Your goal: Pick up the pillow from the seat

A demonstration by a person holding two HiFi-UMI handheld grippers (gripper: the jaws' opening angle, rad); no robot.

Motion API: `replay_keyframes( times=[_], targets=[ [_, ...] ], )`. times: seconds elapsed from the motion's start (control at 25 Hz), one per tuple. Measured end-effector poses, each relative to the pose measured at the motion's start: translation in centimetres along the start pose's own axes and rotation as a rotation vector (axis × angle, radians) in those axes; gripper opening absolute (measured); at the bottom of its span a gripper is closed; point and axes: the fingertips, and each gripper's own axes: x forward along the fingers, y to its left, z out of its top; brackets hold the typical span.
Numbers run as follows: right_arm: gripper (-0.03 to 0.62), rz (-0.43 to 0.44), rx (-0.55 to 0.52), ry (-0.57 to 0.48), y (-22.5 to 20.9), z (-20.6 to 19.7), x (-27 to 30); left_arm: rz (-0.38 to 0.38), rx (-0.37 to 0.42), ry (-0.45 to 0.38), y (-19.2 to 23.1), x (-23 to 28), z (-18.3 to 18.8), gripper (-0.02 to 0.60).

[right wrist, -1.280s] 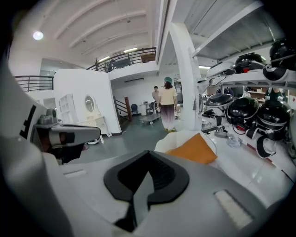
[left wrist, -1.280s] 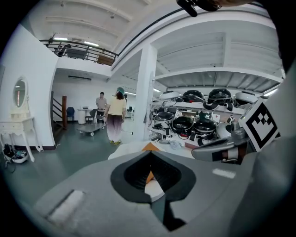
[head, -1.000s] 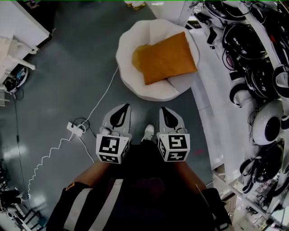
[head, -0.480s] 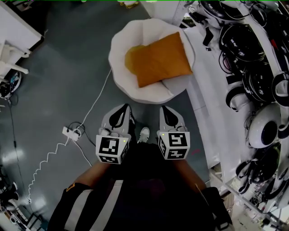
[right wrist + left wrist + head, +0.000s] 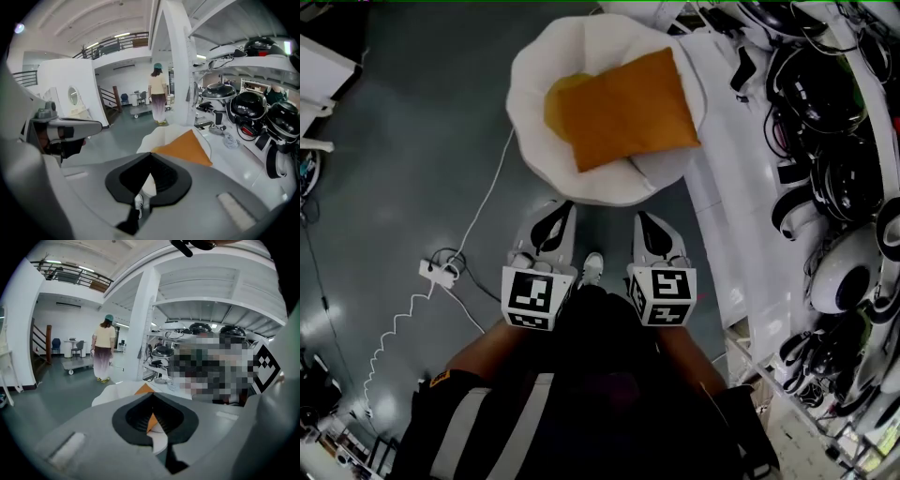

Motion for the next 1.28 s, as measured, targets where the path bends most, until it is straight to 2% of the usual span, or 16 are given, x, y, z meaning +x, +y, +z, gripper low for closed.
replay_keyframes(
  times=[0.44,0.72,0.92,0.96,1.16,1.28],
  targets=[
    [0.002,-0.077,0.002,0.120,-4.3,-0.2,7.4,-0.046,-0.043,0.081,4.2,7.4,-2.0,0.005],
    [0.002,-0.115,-0.033,0.196,-6.3,0.4,11.7,-0.090,-0.087,0.118,7.5,11.4,-3.7,0.006],
    [0.002,-0.150,-0.046,0.219,-7.8,0.5,14.5,-0.104,-0.097,0.135,9.5,13.8,-5.3,0.006],
    [0.002,-0.152,-0.047,0.223,-8.1,0.3,14.9,-0.104,-0.101,0.141,9.7,14.2,-5.7,0.032],
    [0.003,-0.143,-0.082,0.257,-10.1,-1.2,17.9,-0.079,-0.126,0.172,10.1,17.2,-8.8,0.032],
    [0.003,-0.122,-0.125,0.294,-11.6,-2.9,20.0,-0.049,-0.155,0.186,10.2,19.2,-11.3,0.065]
  ],
)
